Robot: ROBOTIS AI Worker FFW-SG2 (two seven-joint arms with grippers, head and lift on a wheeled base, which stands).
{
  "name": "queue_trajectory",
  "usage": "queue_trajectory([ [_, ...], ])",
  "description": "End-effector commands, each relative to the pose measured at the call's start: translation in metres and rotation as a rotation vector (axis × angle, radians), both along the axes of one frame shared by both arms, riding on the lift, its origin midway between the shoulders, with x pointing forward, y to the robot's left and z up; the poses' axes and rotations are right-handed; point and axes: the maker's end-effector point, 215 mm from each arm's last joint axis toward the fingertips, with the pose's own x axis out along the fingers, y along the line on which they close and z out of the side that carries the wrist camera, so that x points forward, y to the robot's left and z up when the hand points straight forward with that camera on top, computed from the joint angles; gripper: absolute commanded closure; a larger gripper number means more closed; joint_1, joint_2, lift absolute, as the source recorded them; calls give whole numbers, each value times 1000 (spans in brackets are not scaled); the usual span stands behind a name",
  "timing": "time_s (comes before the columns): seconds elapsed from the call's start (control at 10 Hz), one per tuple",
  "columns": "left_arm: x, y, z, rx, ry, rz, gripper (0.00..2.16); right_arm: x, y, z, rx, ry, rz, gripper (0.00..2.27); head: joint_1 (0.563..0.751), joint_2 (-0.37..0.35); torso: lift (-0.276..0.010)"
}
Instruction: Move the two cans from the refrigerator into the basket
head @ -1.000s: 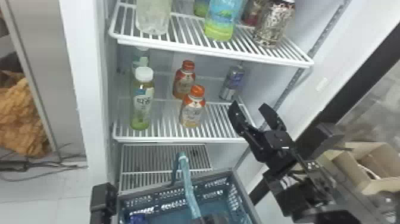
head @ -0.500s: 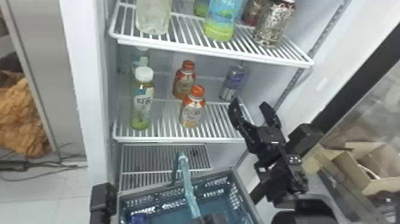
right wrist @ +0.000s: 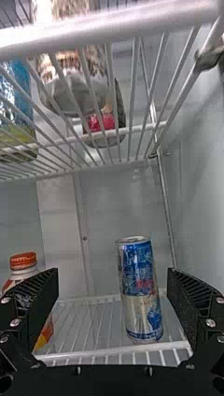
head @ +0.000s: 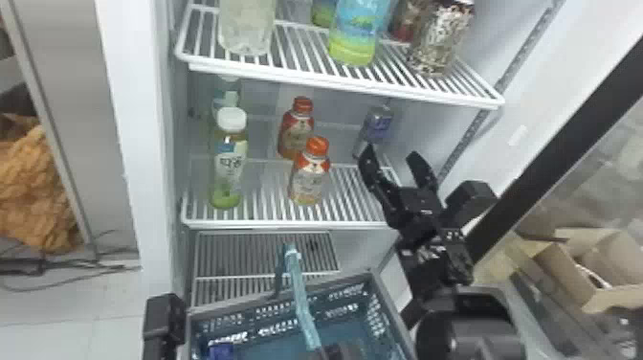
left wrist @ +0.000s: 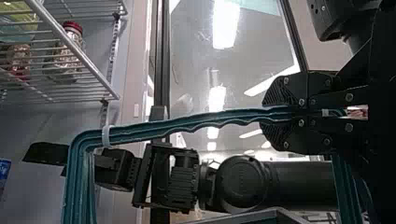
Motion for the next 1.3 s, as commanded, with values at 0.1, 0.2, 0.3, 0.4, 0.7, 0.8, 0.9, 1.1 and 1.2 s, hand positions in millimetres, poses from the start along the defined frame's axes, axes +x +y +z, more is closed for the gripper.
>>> queue_trajectory([
  [0.1, 0, 1, 0, -1, 1, 0, 1208, 21, -1, -4, 6, 8, -10, 159, 695, -350, -266],
  [0.2, 1, 1, 1, -1, -2, 0, 1208, 28, -3, -9, 15, 19, -19, 159, 695, -350, -266],
  [0.3, 0, 1, 0, -1, 1, 0, 1208, 36, -5, -11, 14, 28, -26, 159, 695, -350, -266],
  [0.4, 1, 1, 1, -1, -2, 0, 1208, 42, -8, -13, 14, 33, -37, 153, 695, -350, -266],
  [0.7, 0, 1, 0, 1, 1, 0, 1208, 60, -7, -11, 9, 40, -55, 157, 695, -350, -266],
  [0.8, 1, 1, 0, 1, -2, 2, 1208, 65, -9, -16, 12, 51, -64, 157, 695, -350, -266],
  [0.9, 2, 2, 0, 1, -3, 4, 1208, 71, -11, -18, 11, 66, -73, 159, 695, -350, -266],
  [1.1, 2, 1, 0, 2, -2, 5, 1208, 85, -12, -22, 5, 86, -85, 153, 695, -350, -266],
  [1.2, 2, 1, 0, 2, -2, 5, 1208, 91, -11, -18, 5, 83, -86, 159, 695, -350, -266],
])
